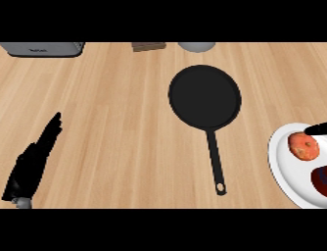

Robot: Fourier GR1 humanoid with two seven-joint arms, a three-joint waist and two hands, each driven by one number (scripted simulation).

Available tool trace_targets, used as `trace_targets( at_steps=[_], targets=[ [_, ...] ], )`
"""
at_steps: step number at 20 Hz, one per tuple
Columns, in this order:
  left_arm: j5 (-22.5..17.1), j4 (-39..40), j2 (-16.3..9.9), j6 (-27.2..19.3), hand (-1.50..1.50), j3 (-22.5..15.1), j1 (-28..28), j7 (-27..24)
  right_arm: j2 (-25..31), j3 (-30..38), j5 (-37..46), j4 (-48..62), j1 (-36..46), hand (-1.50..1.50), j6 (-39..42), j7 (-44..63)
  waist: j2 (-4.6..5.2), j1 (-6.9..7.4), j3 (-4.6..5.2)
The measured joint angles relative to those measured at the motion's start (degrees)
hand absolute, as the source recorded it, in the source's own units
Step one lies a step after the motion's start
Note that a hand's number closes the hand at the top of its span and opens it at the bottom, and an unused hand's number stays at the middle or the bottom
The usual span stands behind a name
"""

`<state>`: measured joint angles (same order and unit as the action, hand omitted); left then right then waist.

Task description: Pick the squash from the plate and place it in the pan

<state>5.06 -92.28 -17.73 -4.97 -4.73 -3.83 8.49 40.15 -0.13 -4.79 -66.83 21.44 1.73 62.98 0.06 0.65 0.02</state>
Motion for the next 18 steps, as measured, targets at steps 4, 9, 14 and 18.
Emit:
trace_targets(
  at_steps=[4,9,14,18],
  targets=[
    [1.1,0.9,1.2,-0.5,0.0,-0.3,0.5,-0.1,-1.2,-1.3,0.5,4.4,3.4,-1.5,1.2,0.4,0.05,0.09,0.0],
    [1.2,0.5,1.2,0.2,0.0,0.2,0.1,-0.3,-2.3,-2.5,1.2,8.8,5.0,-1.5,2.2,0.6,0.03,0.03,-0.01],
    [1.8,-2.1,1.6,0.5,0.0,0.2,-1.0,1.0,-3.7,-2.7,2.0,12.2,5.8,-1.5,2.9,0.2,-0.03,-0.06,-0.01],
    [2.4,-0.5,2.5,0.6,0.0,0.7,-0.5,0.1,-5.1,-2.9,2.6,11.9,4.6,-1.5,3.1,0.1,-0.07,-0.4,0.0]
  ],
)
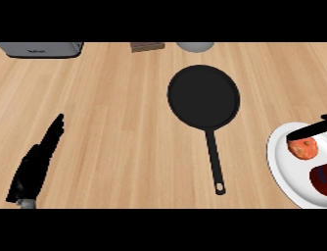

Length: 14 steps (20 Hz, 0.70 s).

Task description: Pick the squash from the plate and place it in the pan

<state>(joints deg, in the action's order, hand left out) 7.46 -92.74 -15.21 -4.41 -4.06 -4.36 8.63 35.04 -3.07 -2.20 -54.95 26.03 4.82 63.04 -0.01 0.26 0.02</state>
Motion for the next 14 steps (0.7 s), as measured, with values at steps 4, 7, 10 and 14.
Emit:
trace_targets(
  at_steps=[4,7,10,14],
  targets=[
    [-0.1,1.3,0.3,0.8,0.0,0.8,0.6,-1.0,-1.1,0.2,0.9,3.2,0.5,-1.5,0.5,-0.8,0.05,0.08,-0.01],
    [0.3,2.1,0.5,1.1,0.0,1.3,0.1,-2.2,-1.9,0.8,1.9,6.2,2.2,-1.5,0.6,-1.3,0.07,0.19,-0.01],
    [0.3,1.5,0.4,2.0,0.0,2.1,0.7,-0.9,-2.4,1.3,2.7,6.7,1.7,-1.5,0.9,-1.9,0.04,0.07,-0.02],
    [0.7,0.2,0.9,2.5,0.0,2.6,-0.1,-0.7,-4.1,1.9,4.7,8.8,1.4,-1.5,0.5,-3.1,0.02,0.1,0.0]
  ],
)
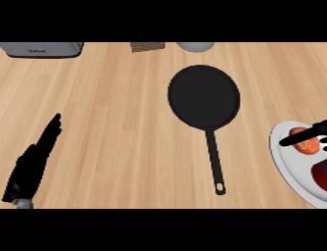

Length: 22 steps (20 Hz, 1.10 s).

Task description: Pick the squash from the plate and place it in the pan

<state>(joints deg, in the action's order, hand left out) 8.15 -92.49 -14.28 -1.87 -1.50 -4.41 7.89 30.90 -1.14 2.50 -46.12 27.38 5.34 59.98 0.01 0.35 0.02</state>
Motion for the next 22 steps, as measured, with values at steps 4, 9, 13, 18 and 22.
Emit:
trace_targets(
  at_steps=[4,9,13,18,22],
  targets=[
    [0.7,1.5,0.7,0.4,0.0,0.8,1.5,0.1,-1.3,1.2,1.6,1.7,0.6,1.5,-0.3,-1.1,-0.09,-0.04,0.15],
    [1.7,0.3,1.8,0.7,0.0,0.3,0.1,-0.3,-1.6,3.1,4.3,3.2,0.5,1.5,-3.1,-4.0,-0.24,-0.19,0.56],
    [2.7,-0.3,2.4,0.6,0.0,0.2,0.3,0.7,-3.0,4.7,4.3,2.7,-0.2,1.5,-5.1,-5.3,-0.34,-0.26,0.74],
    [2.6,-0.8,2.6,0.9,0.0,0.9,-0.7,0.2,-3.9,5.0,5.3,0.4,-1.8,1.5,-5.7,-7.0,-0.41,-0.33,0.85],
    [2.4,-0.9,2.5,1.7,0.0,0.5,0.0,0.4,-0.7,-2.2,9.7,-2.2,-1.1,1.5,4.1,-17.0,0.09,1.01,0.33]
  ],
)
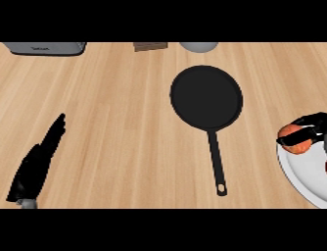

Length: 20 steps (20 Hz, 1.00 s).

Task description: Pick the squash from the plate and place it in the pan

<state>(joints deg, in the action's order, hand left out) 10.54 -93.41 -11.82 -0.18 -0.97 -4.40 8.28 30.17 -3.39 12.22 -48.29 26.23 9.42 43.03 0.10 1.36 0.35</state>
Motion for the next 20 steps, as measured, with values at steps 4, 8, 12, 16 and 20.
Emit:
trace_targets(
  at_steps=[4,8,12,16,20],
  targets=[
    [-0.1,0.4,0.0,0.3,0.0,-0.1,0.9,0.0,5.3,-8.1,6.6,-3.9,1.3,1.5,7.0,-13.7,0.41,0.96,-0.37],
    [-0.2,0.6,0.1,0.3,0.0,0.0,0.9,-0.2,10.6,-10.6,12.5,-5.9,2.4,1.5,2.7,-28.4,0.49,0.73,-0.56],
    [-0.1,1.1,0.0,0.2,0.0,0.4,1.0,0.0,13.0,-9.2,15.8,-8.6,4.4,1.5,-7.1,-40.6,0.36,0.13,-0.61],
    [0.1,1.0,0.5,0.1,0.0,-0.1,1.0,-0.1,12.4,-7.3,17.2,-6.9,7.5,1.5,-14.5,-51.2,0.46,0.51,-0.56],
    [0.4,1.3,0.4,0.3,0.0,0.1,1.8,0.4,8.8,-6.1,17.4,-2.5,13.3,1.5,-16.9,-57.3,0.42,0.6,-0.48]
  ],
)
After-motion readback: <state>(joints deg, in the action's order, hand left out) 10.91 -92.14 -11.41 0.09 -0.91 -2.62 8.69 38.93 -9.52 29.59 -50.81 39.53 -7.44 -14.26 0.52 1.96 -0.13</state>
